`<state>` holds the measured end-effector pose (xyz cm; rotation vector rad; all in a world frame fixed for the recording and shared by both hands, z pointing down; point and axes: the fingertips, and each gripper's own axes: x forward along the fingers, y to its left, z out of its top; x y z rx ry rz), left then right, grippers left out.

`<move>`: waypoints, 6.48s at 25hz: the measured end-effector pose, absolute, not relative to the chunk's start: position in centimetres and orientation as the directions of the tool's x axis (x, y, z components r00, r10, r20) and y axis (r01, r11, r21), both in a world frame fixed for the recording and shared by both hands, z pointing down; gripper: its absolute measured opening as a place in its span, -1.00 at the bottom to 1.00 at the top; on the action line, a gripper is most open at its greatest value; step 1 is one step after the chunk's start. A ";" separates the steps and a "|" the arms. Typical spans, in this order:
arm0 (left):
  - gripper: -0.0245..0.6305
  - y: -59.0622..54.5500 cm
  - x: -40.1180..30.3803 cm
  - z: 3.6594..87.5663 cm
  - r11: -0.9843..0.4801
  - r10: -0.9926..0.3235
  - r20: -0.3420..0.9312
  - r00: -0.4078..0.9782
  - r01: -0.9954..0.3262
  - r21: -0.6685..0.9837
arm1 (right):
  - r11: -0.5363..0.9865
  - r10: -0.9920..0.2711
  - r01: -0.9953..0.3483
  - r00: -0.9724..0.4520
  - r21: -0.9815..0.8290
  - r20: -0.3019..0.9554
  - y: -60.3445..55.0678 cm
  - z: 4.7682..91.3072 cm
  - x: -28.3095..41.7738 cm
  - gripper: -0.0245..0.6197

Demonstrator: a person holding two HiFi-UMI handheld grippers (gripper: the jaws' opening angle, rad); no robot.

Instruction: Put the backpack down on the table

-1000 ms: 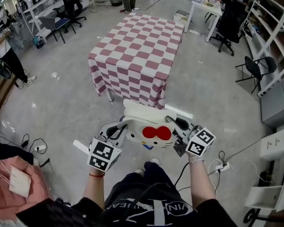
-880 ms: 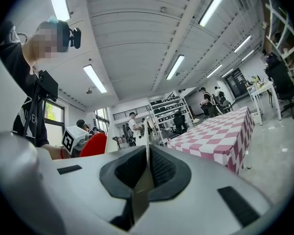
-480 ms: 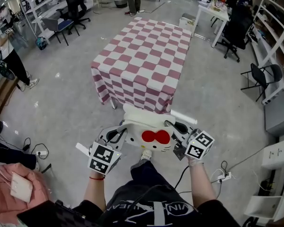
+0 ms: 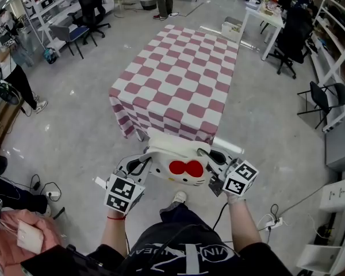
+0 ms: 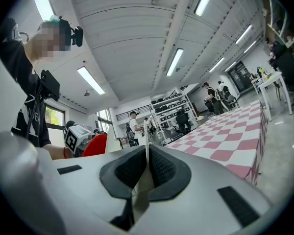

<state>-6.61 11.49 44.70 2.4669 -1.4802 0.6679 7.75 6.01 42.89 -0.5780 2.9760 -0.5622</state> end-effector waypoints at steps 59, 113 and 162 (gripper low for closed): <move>-0.85 -27.7 -14.0 41.2 -0.572 -0.772 0.404 0.490 -0.813 -0.106 | 0.818 -0.503 -0.469 -0.864 -0.334 -0.016 -31.9 39.9 0.7 -0.89; -0.85 -44.2 -16.6 45.9 -0.652 -0.723 0.421 0.548 -0.743 -0.153 | 0.793 -0.575 -0.544 -0.817 -0.276 -0.043 -49.4 44.7 -1.8 -0.88; -0.85 -40.5 -16.2 46.7 -0.699 -0.688 0.482 0.543 -0.675 -0.236 | 0.741 -0.658 -0.668 -0.742 -0.061 0.132 -45.7 43.9 -0.5 -0.75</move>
